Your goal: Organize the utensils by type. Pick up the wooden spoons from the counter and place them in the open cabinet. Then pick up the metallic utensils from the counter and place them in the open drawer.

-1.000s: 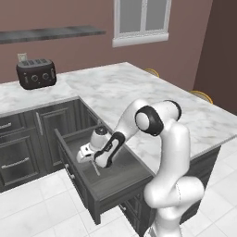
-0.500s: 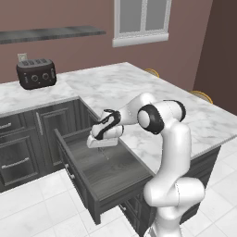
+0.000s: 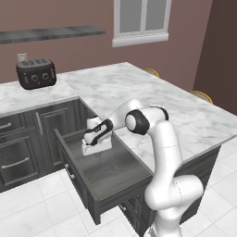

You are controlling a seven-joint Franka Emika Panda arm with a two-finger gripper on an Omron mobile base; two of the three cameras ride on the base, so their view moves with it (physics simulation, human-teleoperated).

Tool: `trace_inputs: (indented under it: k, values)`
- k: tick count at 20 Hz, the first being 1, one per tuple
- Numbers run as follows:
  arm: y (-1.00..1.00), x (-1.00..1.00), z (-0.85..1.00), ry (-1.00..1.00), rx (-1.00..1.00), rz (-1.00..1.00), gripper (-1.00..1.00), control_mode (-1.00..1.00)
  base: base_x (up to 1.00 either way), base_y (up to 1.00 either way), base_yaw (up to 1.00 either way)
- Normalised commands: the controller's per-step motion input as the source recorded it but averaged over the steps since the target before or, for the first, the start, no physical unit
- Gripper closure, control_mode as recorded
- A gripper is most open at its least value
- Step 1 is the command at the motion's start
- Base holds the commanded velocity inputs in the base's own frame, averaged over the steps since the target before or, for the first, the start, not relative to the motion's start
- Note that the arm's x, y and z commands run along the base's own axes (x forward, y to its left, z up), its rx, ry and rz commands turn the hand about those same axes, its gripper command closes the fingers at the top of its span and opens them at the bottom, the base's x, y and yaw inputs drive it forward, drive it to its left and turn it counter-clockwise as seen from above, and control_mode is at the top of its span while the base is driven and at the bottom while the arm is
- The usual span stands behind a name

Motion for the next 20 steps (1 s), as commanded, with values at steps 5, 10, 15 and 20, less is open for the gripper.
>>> trace_inputs:
  k: [5, 10, 15, 20]
  values:
    - [0.00, -0.29, -0.57, -0.03, -0.06, 0.00, 1.00, -1.00, 0.00, 0.00, 0.00]
    - [-0.18, -0.28, -0.59, -0.05, 0.00, -0.01, 1.00, -1.00, 0.00, 0.00, 0.00]
    - [0.00, 0.00, -0.35, 0.00, 0.00, -0.02, 1.00, -1.00, 0.00, 0.00, 0.00]
    - [0.00, 0.00, -0.22, -0.03, 0.00, -0.01, -1.00, -1.00, 0.00, 0.00, 0.00]
